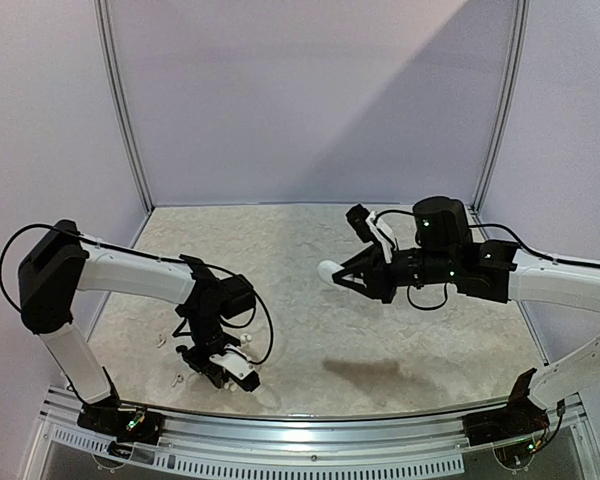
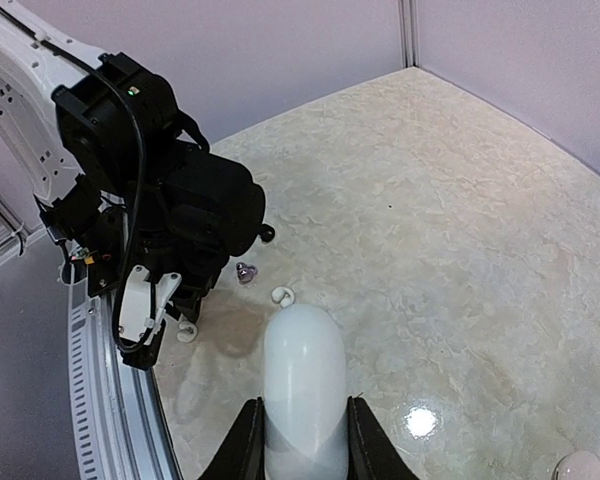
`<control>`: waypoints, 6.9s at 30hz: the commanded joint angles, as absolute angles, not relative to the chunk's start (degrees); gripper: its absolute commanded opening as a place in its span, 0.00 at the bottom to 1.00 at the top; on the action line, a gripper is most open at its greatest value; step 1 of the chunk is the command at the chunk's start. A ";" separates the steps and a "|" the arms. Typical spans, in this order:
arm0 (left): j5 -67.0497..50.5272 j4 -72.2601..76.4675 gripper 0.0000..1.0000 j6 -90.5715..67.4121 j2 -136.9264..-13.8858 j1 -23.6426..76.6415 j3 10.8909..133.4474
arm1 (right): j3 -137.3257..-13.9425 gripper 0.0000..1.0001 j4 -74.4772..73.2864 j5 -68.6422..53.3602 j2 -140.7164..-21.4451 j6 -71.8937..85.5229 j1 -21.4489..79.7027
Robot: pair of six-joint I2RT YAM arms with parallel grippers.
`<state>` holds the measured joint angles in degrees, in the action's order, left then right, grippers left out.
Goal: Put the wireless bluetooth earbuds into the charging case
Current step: Move the left earbud to the center of the board, then pass from the right arm to the left, then pass from the left arm to the right, then pass from the right arm to the left
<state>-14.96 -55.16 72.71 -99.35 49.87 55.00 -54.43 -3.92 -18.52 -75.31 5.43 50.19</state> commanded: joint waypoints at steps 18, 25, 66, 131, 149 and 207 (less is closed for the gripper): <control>-10.28 -44.90 0.11 62.90 -102.08 56.01 54.74 | -53.18 0.06 -5.16 -15.84 -69.43 3.28 50.04; -9.97 -44.92 0.12 61.21 -103.94 56.79 56.69 | -56.77 0.06 -7.09 -15.26 -72.04 0.91 50.02; -61.37 -54.71 0.65 34.94 -71.48 28.19 70.67 | -86.28 0.03 -9.27 -26.89 -96.99 -2.67 60.57; -42.04 -64.92 0.00 25.24 -60.76 14.40 78.58 | -90.54 0.95 0.99 -23.88 -100.77 8.33 60.74; -58.93 -7.68 0.00 3.71 -28.53 12.39 30.20 | -99.62 0.96 3.43 -34.34 -110.81 5.09 61.44; -54.07 17.68 0.50 -22.88 -19.88 12.19 18.95 | -100.98 0.00 8.95 -38.33 -114.31 2.43 64.98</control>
